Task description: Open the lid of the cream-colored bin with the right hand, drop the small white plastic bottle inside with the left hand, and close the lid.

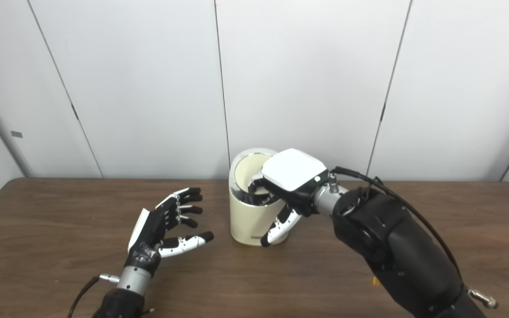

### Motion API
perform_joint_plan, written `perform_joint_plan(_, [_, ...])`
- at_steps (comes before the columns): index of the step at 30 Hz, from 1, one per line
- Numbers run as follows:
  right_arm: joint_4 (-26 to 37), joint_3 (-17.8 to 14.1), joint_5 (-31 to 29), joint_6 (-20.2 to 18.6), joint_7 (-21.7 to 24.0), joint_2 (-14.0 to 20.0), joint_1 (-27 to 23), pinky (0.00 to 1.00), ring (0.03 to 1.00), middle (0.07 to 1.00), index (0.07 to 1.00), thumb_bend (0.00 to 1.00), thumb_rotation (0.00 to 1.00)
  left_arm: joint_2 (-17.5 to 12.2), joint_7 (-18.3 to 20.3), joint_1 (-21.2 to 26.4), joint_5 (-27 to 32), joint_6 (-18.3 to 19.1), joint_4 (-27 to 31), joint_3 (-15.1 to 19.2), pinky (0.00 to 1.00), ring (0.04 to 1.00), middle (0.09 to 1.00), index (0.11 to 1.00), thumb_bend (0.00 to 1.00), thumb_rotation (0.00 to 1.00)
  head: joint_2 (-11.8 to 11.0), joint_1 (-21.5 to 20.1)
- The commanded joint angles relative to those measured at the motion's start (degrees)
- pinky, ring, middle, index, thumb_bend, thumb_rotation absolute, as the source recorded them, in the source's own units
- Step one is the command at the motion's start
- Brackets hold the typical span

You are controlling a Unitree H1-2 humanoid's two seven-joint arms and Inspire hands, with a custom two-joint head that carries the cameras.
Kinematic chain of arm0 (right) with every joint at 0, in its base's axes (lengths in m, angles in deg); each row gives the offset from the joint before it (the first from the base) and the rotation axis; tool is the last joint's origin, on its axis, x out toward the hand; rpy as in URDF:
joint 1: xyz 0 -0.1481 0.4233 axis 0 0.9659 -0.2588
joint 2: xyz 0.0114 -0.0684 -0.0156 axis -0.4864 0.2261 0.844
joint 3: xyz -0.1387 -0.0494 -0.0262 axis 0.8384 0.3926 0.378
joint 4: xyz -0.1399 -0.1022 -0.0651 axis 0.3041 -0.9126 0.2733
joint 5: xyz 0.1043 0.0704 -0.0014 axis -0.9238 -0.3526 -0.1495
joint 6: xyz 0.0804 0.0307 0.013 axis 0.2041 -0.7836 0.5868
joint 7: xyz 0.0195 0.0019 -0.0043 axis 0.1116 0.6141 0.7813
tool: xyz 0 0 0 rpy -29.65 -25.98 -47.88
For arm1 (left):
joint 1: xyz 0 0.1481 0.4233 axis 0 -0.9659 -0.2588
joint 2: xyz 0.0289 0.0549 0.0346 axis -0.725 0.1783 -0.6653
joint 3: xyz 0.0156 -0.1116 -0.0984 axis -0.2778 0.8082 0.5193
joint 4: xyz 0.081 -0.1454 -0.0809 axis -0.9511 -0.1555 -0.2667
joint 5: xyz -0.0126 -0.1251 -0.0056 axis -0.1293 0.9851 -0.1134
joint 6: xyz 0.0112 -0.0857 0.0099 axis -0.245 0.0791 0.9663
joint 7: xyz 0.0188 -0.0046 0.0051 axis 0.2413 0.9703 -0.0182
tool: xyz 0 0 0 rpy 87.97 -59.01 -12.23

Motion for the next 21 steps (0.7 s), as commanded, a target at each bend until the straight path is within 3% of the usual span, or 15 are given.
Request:
perform_joint_plan(1, [-3.35, 0.95, 1.17, -2.1, 5.14, 0.95, 1.07, 0.93, 0.893, 0.793, 0.758, 0.69, 0.52, -0.35, -0.24, 1.47, 0.01, -0.76, 2.05, 0.24, 0.56, 0.697, 0.778, 0.796, 0.73, 0.0, 0.07, 0.04])
perform_joint_plan(11, [-0.3, -3.55, -1.83, -2.12, 0.16, -0.01, 1.87, 0.91, 0.876, 0.774, 0.744, 0.67, 0.46, -0.38, -0.03, 1.53, 0.51, -1.5, 1.25, 0.24, 0.56, 0.698, 0.783, 0.8, 0.73, 0.0, -0.39, -0.05])
perform_joint_plan(15, [0.78, -6.06, -2.28, -2.02, -4.04, -0.55, 1.97, 0.91, 0.866, 0.763, 0.741, 0.65, 0.42, -0.46, -0.1, 1.59, 0.19, -1.58, 1.29, 0.12, 0.56, 0.696, 0.781, 0.798, 0.73, 0.0, -0.53, -0.13])
perform_joint_plan(21, [0.83, -8.78, -1.71, -0.86, -12.13, -1.14, 2.18, 0.82, 0.813, 0.721, 0.718, 0.67, 0.37, -0.35, -0.23, 1.77, 0.04, -1.13, 1.3, 0.11, 0.56, 0.696, 0.779, 0.796, 0.73, 0.0, -0.58, -0.18])
